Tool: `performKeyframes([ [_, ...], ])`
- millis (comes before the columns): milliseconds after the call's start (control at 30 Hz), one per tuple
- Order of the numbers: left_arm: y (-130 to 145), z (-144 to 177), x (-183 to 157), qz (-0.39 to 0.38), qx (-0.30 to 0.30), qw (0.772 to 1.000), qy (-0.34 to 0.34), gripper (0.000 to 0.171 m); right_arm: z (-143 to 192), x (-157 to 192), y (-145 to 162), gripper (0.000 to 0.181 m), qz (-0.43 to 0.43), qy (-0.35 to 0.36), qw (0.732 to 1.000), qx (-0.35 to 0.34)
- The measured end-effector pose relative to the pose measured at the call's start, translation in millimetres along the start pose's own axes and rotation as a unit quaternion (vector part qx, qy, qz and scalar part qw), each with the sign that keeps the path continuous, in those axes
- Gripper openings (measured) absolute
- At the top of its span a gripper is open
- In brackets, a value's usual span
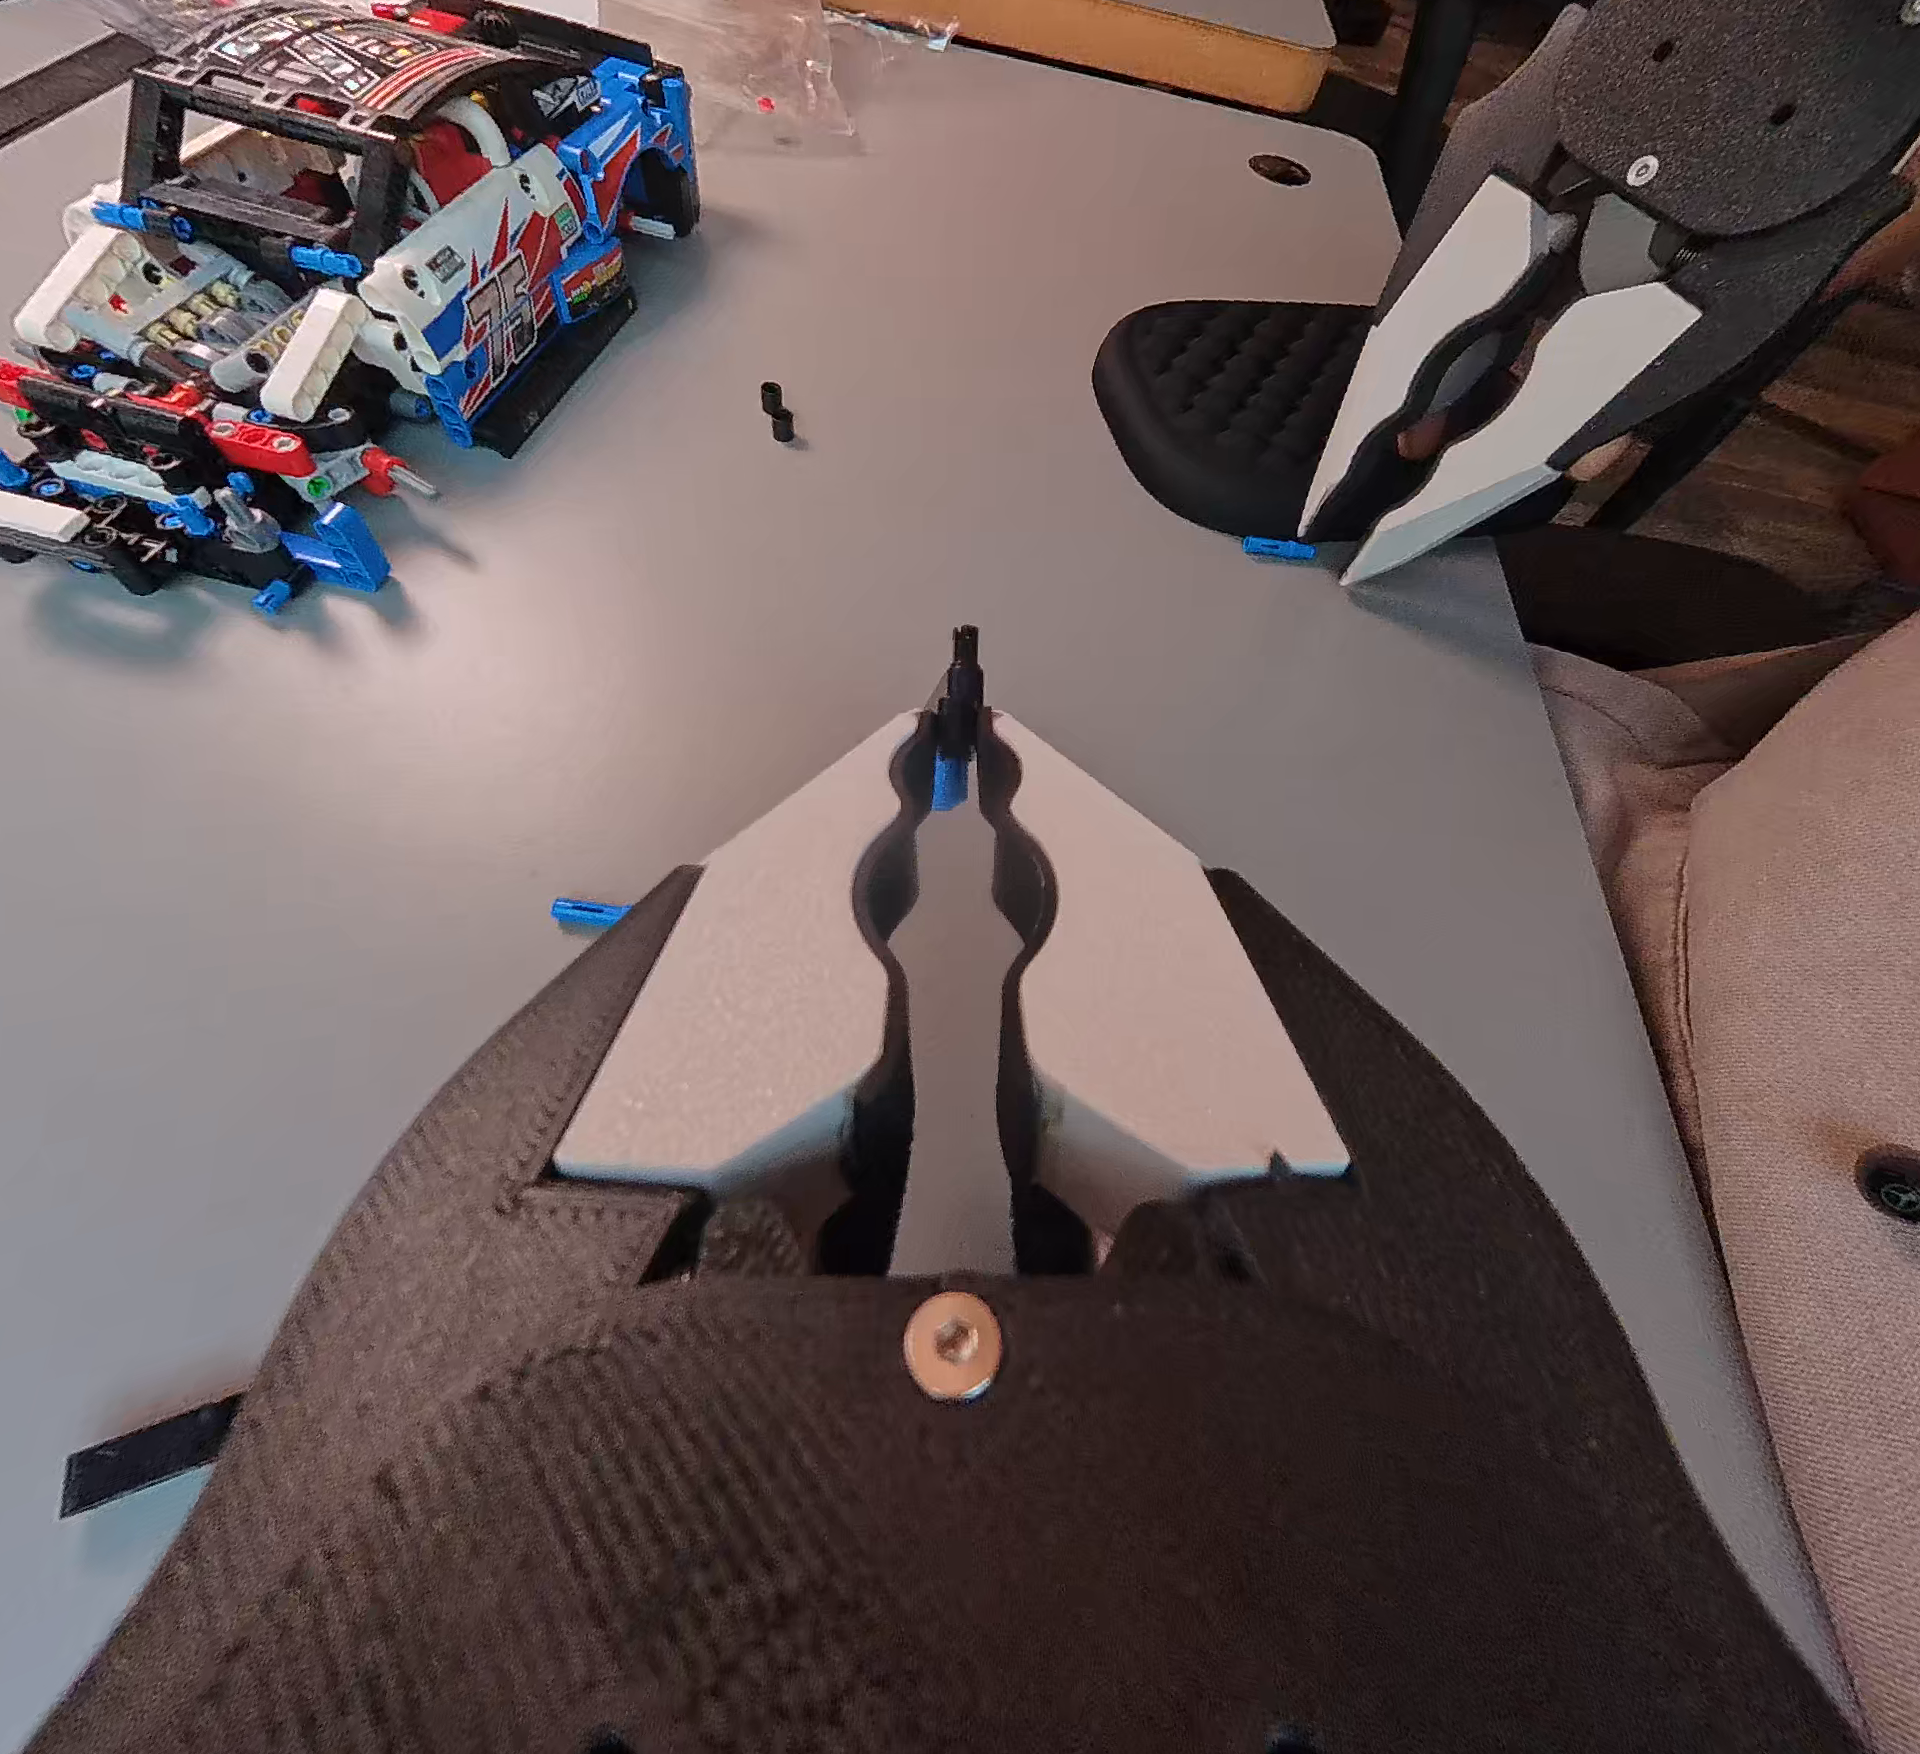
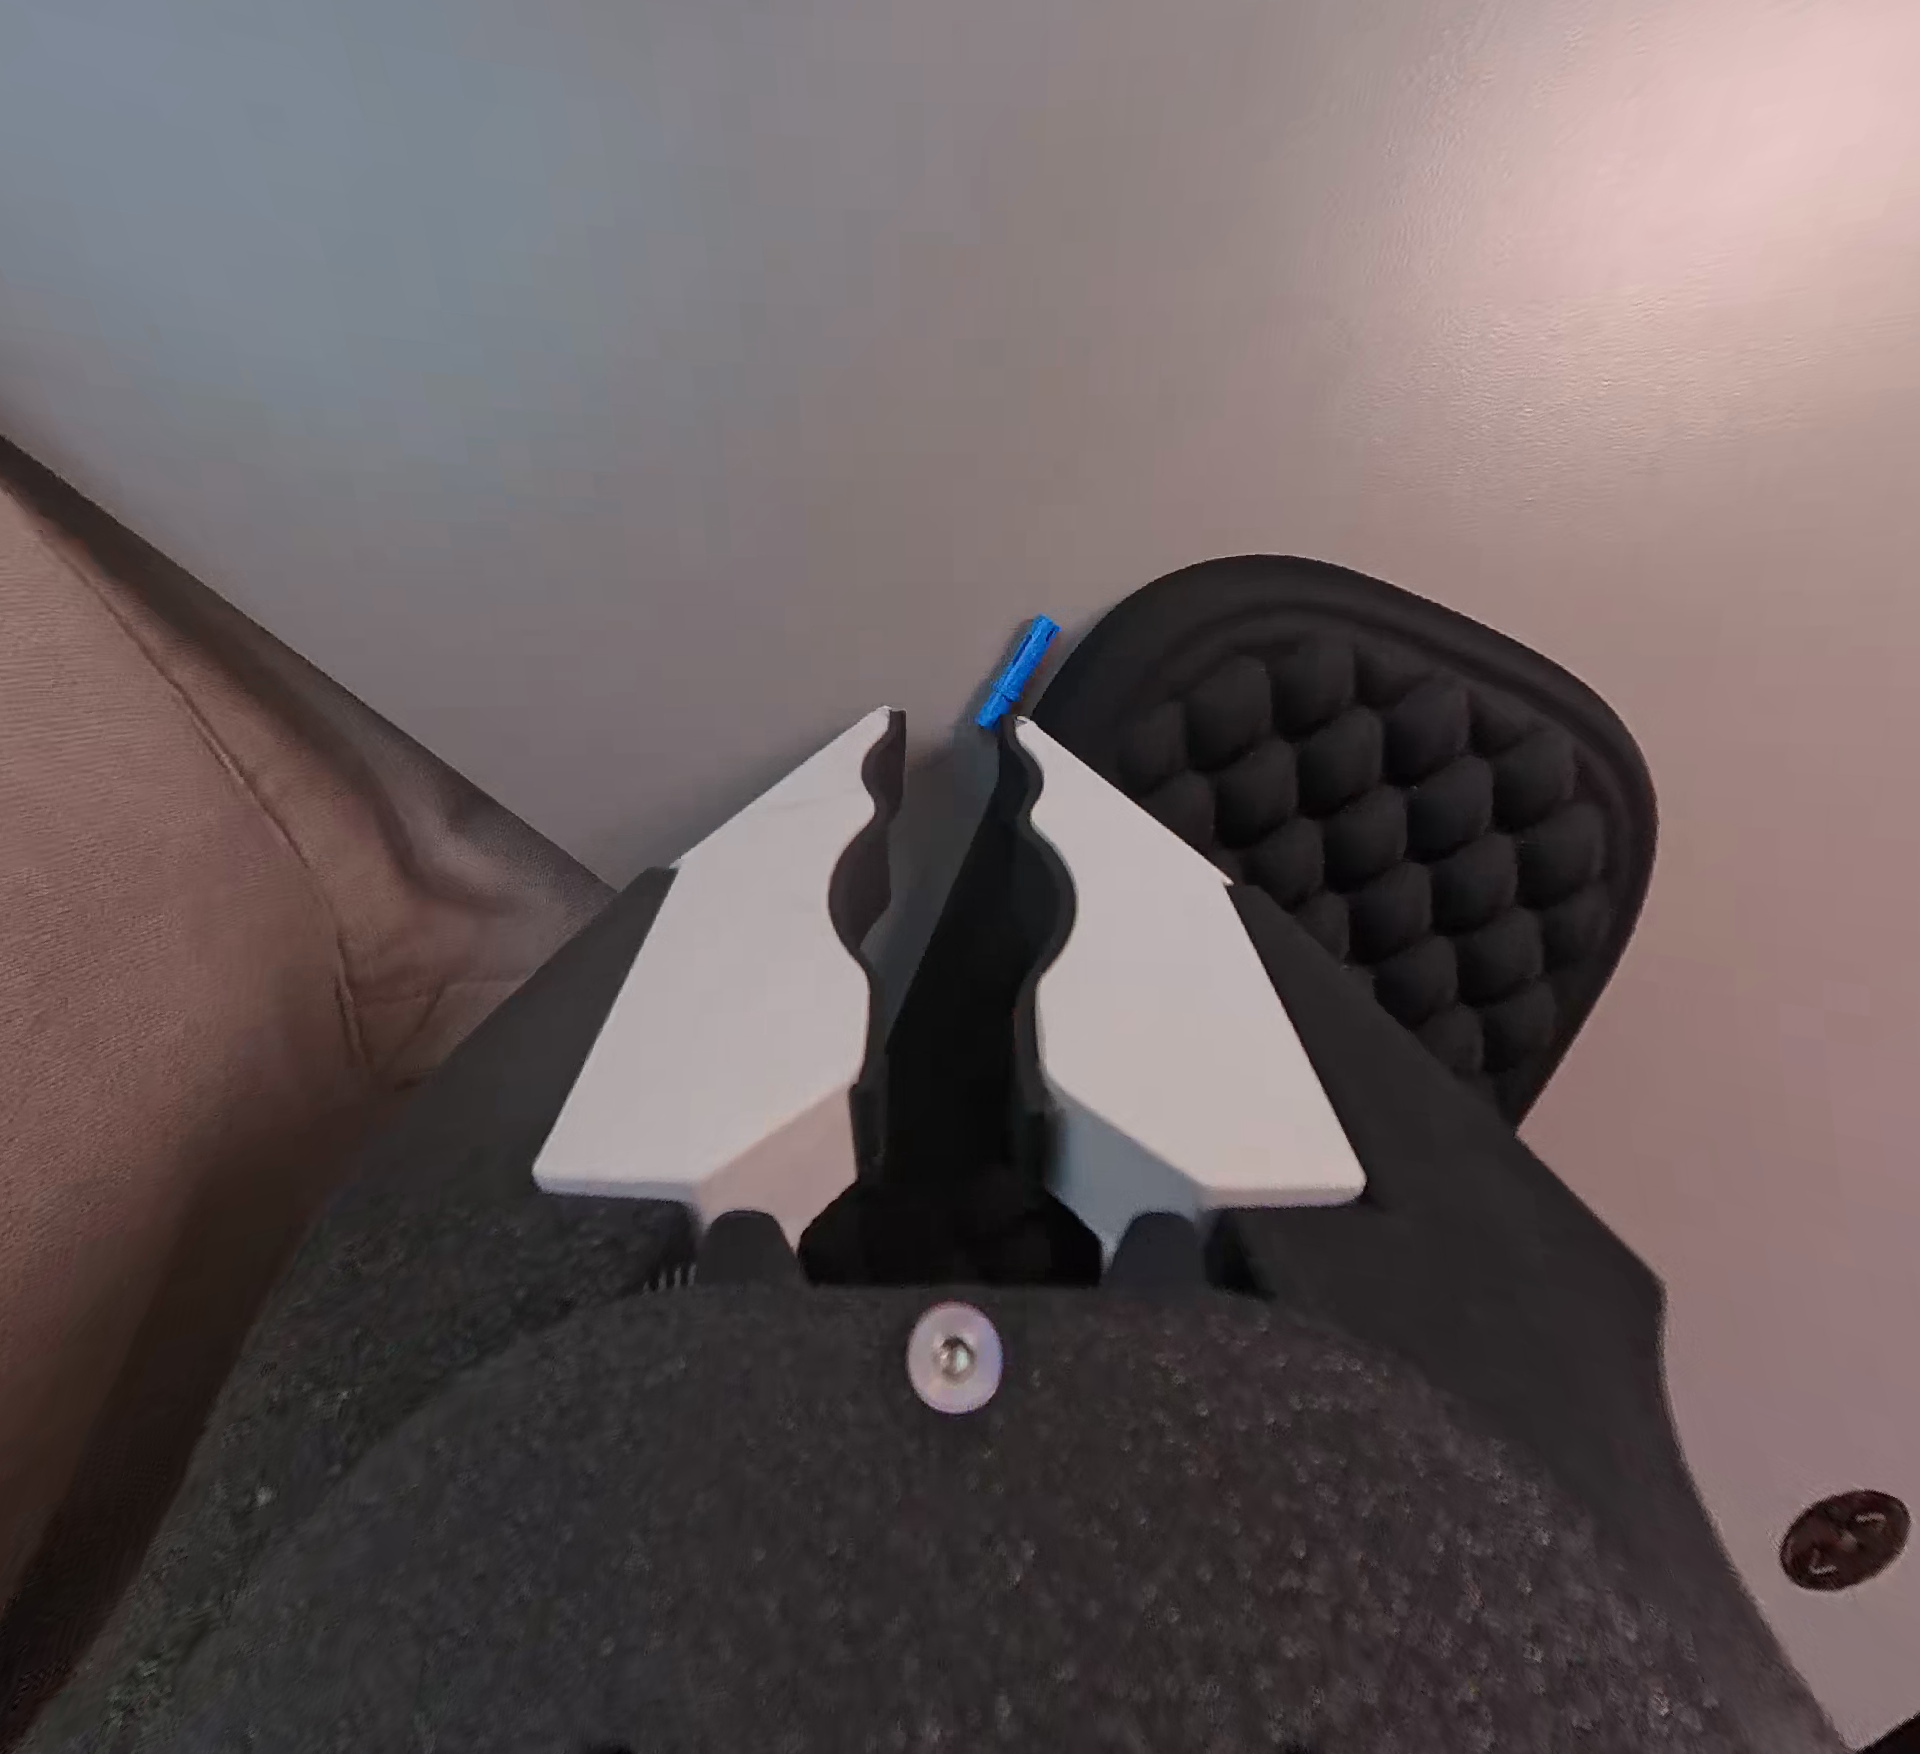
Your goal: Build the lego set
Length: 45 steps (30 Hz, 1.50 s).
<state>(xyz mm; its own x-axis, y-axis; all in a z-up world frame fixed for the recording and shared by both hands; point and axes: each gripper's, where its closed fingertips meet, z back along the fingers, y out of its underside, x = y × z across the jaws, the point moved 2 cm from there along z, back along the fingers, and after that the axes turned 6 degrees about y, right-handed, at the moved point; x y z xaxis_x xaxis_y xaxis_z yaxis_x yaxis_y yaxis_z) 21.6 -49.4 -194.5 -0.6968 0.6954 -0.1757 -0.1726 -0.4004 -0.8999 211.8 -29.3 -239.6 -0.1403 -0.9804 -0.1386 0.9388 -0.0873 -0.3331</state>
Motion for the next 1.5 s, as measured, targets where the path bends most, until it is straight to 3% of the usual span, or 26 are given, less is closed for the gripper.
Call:
performKeyframes([
  [233, 1.7, -2.0, -2.8, -0.002, 0.004, 1.000, 0.007, 0.006, -7.6, -5.8, -5.7, 0.000, 0.007, 0.008, 1.000, -0.001],
  [333, 3.3, -2.9, -2.3, -0.003, 0.009, 1.000, 0.004, 0.006, -8.6, -6.7, -8.9, 0.002, 0.017, 0.000, 1.000, 0.000],
  [467, 5.5, -3.3, -0.4, -0.003, 0.013, 1.000, -0.001, 0.006, -9.1, -4.1, -15.2, 0.018, 0.009, -0.006, 1.000, -0.001],
  [633, 4.8, -2.7, -1.3, -0.005, 0.012, 1.000, 0.002, 0.006, -13.1, -8.9, -21.2, 0.009, 0.003, -0.001, 1.000, -0.002],
  [900, 9.2, -4.8, -2.5, -0.006, 0.024, 1.000, 0.007, 0.006, -22.8, -9.3, -57.6, 0.003, 0.200, -0.025, 0.977, -0.064],
  [1067, 11.5, -5.3, -2.4, -0.016, 0.032, 0.999, 0.005, 0.006, -36.2, -10.8, -85.2, 0.004, 0.240, -0.075, 0.963, -0.102],
  [1167, 14.7, -6.0, 1.1, -0.019, 0.038, 0.999, -0.003, 0.006, -39.3, -11.7, -94.0, 0.015, 0.236, -0.093, 0.960, -0.115],
  [1400, 25.5, -6.3, 11.2, 0.057, 0.044, 0.997, 0.013, 0.006, -37.6, -13.7, -85.7, 0.018, 0.194, -0.126, 0.963, -0.138],
  [1500, 32.8, -7.2, 14.1, 0.097, 0.060, 0.993, 0.027, 0.006, -38.9, -10.5, -88.6, 0.003, 0.191, -0.121, 0.960, -0.163],
])
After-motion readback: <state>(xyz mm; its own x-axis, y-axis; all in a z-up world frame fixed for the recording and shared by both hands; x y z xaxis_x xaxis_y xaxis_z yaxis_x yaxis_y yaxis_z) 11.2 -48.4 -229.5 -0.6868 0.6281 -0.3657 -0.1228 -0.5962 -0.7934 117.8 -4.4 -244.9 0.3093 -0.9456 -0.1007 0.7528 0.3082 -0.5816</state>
